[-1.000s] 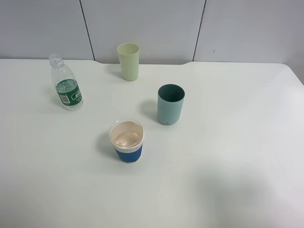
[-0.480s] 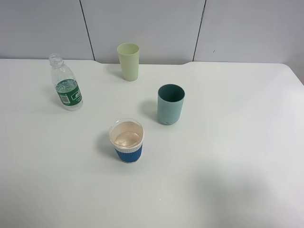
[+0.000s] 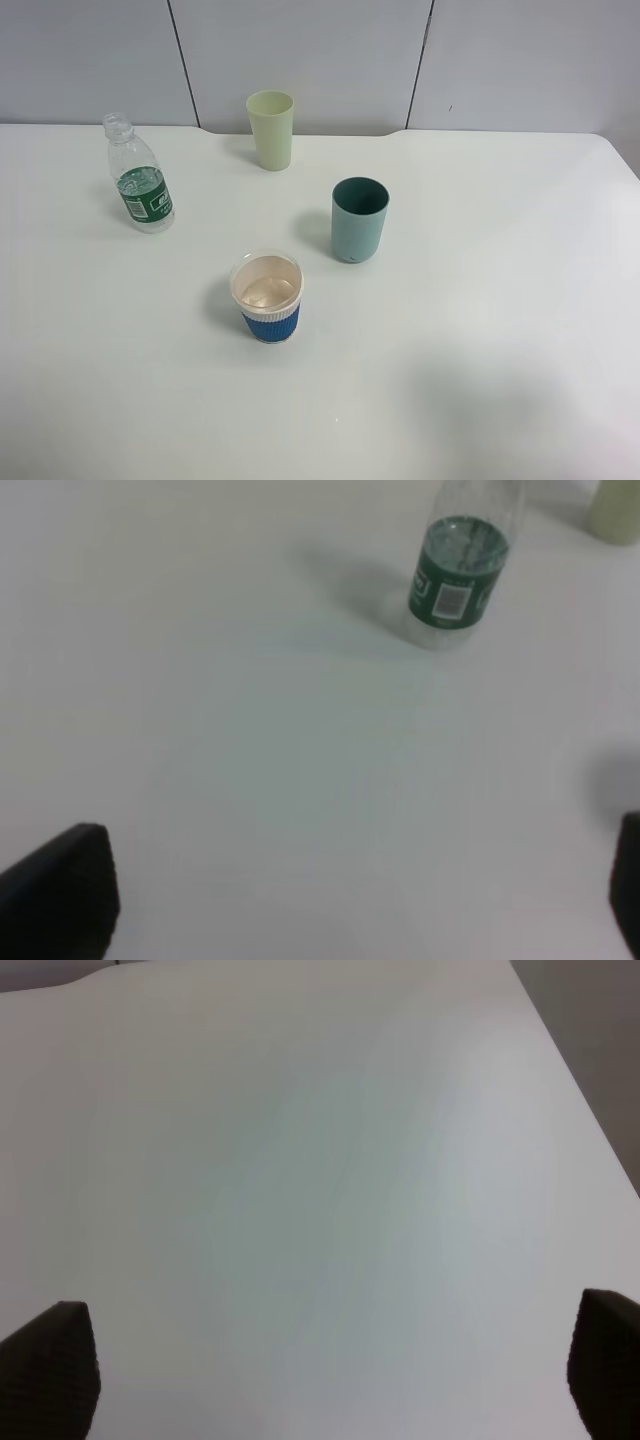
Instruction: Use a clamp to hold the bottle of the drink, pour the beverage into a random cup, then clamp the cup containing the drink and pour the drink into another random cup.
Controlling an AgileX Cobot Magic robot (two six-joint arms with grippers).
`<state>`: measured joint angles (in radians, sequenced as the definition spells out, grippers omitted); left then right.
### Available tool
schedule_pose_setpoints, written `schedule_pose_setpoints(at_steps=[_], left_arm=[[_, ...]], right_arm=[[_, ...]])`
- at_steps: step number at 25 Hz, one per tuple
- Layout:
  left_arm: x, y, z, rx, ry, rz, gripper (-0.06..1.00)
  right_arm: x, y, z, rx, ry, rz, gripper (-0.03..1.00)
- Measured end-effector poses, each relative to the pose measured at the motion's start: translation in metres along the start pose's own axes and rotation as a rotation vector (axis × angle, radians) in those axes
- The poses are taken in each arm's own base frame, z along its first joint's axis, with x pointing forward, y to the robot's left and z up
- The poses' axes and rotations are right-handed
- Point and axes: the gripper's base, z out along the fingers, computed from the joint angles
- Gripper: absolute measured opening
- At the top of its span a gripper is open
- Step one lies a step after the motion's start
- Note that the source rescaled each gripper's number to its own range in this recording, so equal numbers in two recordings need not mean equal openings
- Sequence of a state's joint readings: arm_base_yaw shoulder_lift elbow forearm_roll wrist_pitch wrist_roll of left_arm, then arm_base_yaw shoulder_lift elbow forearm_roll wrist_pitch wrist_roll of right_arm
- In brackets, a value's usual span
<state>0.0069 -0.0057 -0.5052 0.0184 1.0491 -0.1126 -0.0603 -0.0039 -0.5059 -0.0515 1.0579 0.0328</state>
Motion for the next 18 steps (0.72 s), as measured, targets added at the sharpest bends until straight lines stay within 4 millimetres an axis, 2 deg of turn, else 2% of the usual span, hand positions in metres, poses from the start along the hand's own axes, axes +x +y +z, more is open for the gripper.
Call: schedule_pose_setpoints(at_steps=[18], left_arm=[[0.0, 0.0, 0.0, 0.0, 0.0, 0.0, 1.0]], right_arm=[[0.0, 0.0, 0.0, 0.0, 0.0, 0.0, 0.78]])
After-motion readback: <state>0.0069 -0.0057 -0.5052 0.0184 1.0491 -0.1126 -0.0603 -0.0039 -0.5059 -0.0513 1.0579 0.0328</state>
